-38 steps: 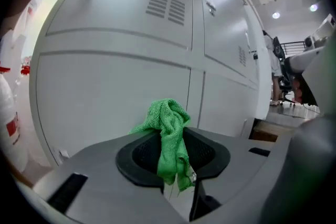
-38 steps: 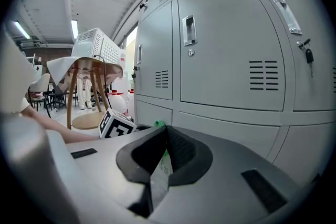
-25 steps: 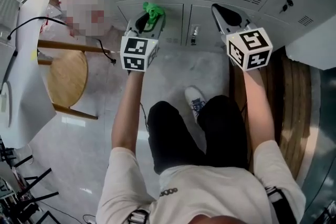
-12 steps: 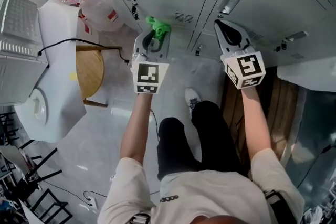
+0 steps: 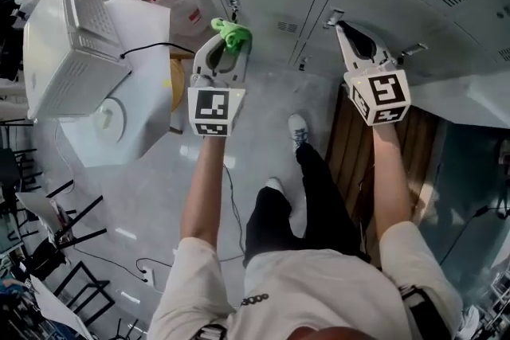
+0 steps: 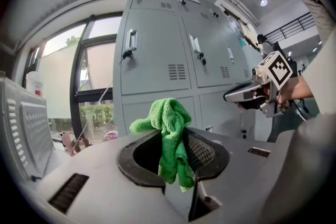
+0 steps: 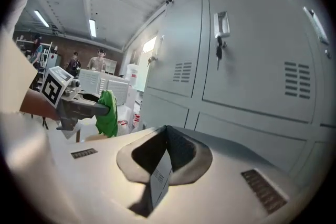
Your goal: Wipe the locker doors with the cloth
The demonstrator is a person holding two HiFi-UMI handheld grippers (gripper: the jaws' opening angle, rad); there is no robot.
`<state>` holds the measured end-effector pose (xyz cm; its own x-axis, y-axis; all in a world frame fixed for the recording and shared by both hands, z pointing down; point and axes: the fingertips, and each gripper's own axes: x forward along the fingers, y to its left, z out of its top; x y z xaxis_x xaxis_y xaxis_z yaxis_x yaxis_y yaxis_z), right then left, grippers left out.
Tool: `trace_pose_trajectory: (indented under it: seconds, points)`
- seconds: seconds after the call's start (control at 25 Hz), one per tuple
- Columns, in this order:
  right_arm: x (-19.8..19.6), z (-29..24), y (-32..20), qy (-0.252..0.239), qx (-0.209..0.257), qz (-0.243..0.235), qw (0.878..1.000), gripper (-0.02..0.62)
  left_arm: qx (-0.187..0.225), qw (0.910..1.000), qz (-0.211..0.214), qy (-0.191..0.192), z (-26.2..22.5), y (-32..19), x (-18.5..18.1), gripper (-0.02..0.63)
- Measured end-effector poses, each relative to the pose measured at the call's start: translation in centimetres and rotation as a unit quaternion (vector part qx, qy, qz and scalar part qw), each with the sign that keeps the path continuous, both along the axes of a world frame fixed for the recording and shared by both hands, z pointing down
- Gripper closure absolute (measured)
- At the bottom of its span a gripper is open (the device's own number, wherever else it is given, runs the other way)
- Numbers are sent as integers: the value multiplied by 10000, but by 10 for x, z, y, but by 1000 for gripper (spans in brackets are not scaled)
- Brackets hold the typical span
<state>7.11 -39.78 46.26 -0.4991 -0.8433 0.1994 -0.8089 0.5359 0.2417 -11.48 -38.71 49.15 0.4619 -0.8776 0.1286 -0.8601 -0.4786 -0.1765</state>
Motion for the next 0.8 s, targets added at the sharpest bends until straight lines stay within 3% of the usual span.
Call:
trace_pose_trajectory:
  seconds: [0.32,0.8]
  points:
    - [-7,-138,81,-206,182,132,9995,589,23,10000,-54,31,-141,78,-28,495]
    - [-18,-286,201,-568,551,-78,9968,589,528,9985,135,72,-301,199,-19,495]
